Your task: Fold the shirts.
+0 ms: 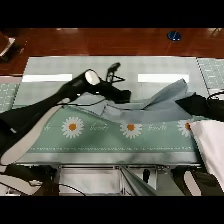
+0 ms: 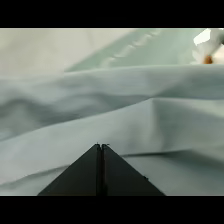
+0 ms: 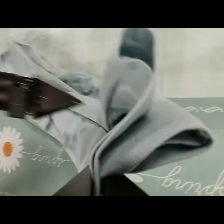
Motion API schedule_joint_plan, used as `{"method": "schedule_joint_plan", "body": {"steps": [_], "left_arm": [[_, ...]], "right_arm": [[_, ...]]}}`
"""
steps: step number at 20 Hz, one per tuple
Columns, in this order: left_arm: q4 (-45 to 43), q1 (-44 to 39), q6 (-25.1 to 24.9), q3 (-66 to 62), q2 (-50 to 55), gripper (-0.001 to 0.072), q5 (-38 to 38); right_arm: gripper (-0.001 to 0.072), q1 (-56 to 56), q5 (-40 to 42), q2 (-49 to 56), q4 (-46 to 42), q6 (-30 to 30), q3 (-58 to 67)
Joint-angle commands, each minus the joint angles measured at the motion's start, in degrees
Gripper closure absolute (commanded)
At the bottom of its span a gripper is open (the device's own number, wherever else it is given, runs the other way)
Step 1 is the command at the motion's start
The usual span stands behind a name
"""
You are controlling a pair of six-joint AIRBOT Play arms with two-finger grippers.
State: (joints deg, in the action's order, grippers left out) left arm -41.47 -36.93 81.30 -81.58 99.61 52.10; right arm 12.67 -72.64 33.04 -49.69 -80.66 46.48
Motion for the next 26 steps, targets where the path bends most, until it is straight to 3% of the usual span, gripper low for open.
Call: {"method": "schedule_joint_plan", "body": {"steps": [1, 4, 7, 11, 14, 20, 23, 26], "left_arm": [[3.9, -8.6, 1.0, -5.3, 6.9, 0.0689, 3.9], [5.0, -14.1, 1.0, -5.4, 8.4, 0.0689, 3.9], [5.0, -14.2, 1.0, -5.6, 8.0, 0.0689, 4.3], [2.7, -2.8, 1.1, -5.7, 2.9, 0.0689, 5.1], [-6.3, 10.0, 4.0, -4.6, -6.0, 0.0689, 7.9], [-20.7, 32.3, 4.8, 9.6, -36.2, 0.0689, 10.1], [-21.9, 38.4, 1.8, 19.2, -49.8, 0.0688, 12.8], [-21.8, 40.8, 1.9, 27.8, -58.7, 0.0688, 14.6]], "right_arm": [[0.0685, 0.0, -0.3, -2.3, 1.8, -0.9, -0.1], [0.0685, 0.0, 1.8, -2.3, 2.3, -1.2, -0.1], [0.0686, 0.0, 2.9, -2.3, 3.9, -1.2, -0.1], [0.0685, -3.1, 3.4, -2.1, 4.8, -1.8, -0.1], [0.0685, -10.2, 6.4, 1.6, 4.7, -3.3, 1.9], [0.0685, -32.5, 16.7, 25.2, 2.8, -3.5, 17.3], [0.0685, -39.4, 19.5, 41.0, 2.8, -3.3, 28.1], [0.0685, -42.5, 19.8, 54.4, 2.9, -3.8, 38.2]]}}
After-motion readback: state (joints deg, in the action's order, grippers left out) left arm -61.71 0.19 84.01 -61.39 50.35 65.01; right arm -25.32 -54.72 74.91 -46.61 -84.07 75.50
